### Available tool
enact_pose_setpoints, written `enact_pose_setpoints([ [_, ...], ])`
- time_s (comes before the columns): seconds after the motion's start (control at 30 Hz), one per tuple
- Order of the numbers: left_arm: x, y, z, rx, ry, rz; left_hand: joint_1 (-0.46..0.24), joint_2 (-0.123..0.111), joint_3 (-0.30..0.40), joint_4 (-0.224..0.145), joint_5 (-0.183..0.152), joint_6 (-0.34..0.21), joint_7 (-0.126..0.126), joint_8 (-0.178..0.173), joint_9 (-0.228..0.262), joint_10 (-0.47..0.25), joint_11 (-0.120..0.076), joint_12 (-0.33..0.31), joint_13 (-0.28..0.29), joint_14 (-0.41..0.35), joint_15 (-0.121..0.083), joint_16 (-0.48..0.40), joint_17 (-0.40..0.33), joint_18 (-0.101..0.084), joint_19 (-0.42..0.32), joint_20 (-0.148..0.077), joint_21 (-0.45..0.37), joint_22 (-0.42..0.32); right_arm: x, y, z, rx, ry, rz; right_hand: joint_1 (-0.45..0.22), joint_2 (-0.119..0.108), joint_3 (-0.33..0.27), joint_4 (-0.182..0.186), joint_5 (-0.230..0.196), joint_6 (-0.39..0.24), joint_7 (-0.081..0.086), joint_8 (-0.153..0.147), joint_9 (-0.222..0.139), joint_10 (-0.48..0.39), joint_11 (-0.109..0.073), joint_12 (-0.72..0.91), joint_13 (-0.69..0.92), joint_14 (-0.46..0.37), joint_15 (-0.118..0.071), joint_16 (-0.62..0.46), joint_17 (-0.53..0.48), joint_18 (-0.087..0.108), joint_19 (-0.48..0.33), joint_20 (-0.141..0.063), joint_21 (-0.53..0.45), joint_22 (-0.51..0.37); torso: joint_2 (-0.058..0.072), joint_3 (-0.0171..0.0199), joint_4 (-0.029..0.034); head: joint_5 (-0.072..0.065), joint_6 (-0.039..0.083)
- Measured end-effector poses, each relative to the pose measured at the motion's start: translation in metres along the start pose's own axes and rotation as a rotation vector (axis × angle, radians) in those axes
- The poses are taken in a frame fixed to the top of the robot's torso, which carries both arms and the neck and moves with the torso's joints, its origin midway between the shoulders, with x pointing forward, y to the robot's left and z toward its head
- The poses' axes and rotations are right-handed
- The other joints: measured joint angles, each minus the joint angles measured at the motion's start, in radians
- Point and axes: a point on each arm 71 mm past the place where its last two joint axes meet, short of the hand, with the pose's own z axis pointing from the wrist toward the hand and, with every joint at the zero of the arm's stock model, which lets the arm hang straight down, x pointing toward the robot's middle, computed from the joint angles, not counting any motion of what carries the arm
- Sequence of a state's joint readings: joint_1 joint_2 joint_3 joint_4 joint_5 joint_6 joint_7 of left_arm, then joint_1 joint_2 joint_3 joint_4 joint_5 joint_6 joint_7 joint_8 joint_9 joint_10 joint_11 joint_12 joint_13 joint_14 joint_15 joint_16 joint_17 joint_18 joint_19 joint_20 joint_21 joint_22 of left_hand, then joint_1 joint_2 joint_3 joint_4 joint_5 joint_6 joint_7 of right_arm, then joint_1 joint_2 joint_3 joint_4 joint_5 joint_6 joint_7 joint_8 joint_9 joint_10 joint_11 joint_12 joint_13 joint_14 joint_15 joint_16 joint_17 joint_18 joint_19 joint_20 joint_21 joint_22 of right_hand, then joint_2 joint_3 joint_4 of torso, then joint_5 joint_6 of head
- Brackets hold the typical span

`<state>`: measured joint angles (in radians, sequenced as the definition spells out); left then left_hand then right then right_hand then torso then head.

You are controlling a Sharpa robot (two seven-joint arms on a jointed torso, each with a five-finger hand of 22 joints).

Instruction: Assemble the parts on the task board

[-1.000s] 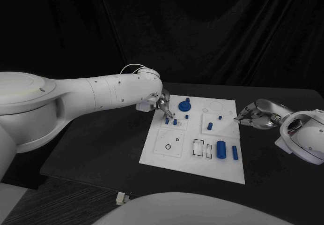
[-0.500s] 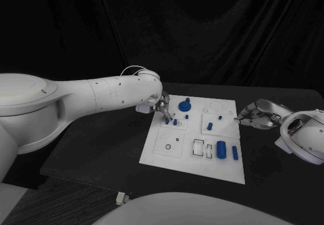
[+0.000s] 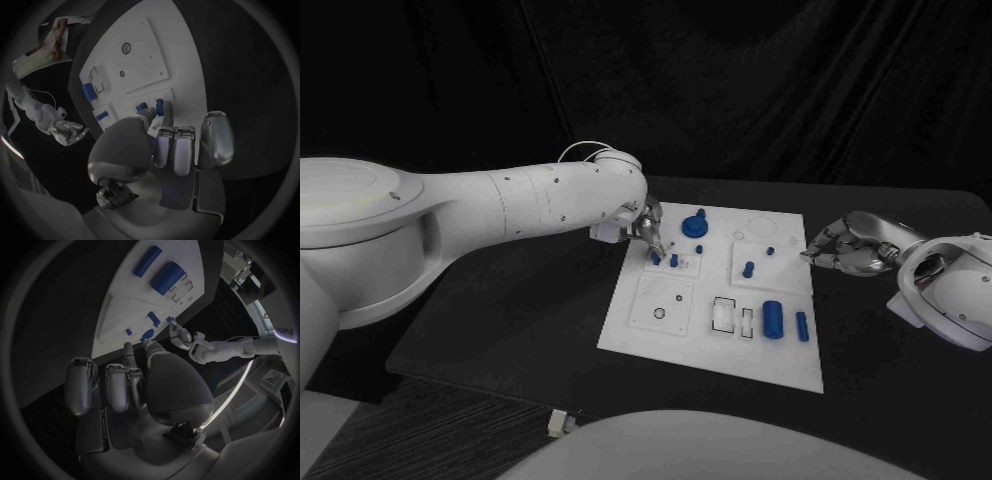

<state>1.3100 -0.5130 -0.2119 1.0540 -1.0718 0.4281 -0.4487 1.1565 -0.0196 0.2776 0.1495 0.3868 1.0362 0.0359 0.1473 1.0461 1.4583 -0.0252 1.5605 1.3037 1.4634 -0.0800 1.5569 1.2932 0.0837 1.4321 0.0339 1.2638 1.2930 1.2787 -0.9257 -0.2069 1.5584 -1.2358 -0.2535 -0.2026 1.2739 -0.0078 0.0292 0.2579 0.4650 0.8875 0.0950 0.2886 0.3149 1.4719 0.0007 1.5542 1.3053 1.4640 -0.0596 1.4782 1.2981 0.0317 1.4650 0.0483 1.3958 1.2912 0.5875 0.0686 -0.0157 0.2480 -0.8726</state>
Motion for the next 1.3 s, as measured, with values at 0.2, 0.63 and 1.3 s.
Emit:
enact_pose_setpoints([
  [0.2,0.001,0.001,0.001,0.000,0.001,-0.002,-0.066,-0.065,0.166,-0.061,0.001,0.011,0.011,0.014,0.020,0.006,-0.007,0.000,0.000,0.000,0.000,0.000,0.000,0.000,0.000,0.000,0.000,0.000,0.000,0.000,0.000,0.000,0.001,0.000,0.000,0.000,0.000,0.000,0.000,0.000,0.000,0.000,0.000,0.000,0.000,0.000,0.000,0.000,0.000,0.000,0.000,0.000,0.000,0.000,0.000,0.000,0.000,0.0000,-0.0001,0.000,0.000],
  [0.63,0.003,0.002,0.001,0.015,-0.012,-0.012,-0.109,-0.068,0.247,-0.137,0.010,0.017,0.016,0.029,0.035,0.001,-0.012,0.000,0.000,0.000,0.000,0.000,0.000,0.000,0.006,-0.005,0.000,0.000,0.000,0.000,0.000,0.002,0.004,-0.001,0.000,0.000,0.000,0.000,0.023,0.000,0.000,0.000,0.000,0.000,0.000,0.000,0.000,0.000,0.000,0.000,0.000,0.000,0.000,0.000,-0.010,0.000,0.000,-0.0002,0.0000,0.000,0.000],
  [1.3,0.010,0.006,-0.008,0.055,-0.082,-0.052,-0.114,-0.074,0.257,-0.197,0.017,0.026,0.021,0.044,0.041,0.003,-0.010,0.000,0.000,0.000,0.000,0.000,0.000,0.000,0.006,-0.006,0.000,0.000,0.001,-0.002,0.000,0.016,0.011,-0.003,0.000,0.000,0.000,0.000,0.023,0.000,0.000,0.000,0.000,0.000,0.000,0.000,0.000,0.000,0.000,0.000,0.000,0.000,0.000,0.000,-0.023,0.000,0.000,-0.0001,-0.0001,0.002,0.000],
])
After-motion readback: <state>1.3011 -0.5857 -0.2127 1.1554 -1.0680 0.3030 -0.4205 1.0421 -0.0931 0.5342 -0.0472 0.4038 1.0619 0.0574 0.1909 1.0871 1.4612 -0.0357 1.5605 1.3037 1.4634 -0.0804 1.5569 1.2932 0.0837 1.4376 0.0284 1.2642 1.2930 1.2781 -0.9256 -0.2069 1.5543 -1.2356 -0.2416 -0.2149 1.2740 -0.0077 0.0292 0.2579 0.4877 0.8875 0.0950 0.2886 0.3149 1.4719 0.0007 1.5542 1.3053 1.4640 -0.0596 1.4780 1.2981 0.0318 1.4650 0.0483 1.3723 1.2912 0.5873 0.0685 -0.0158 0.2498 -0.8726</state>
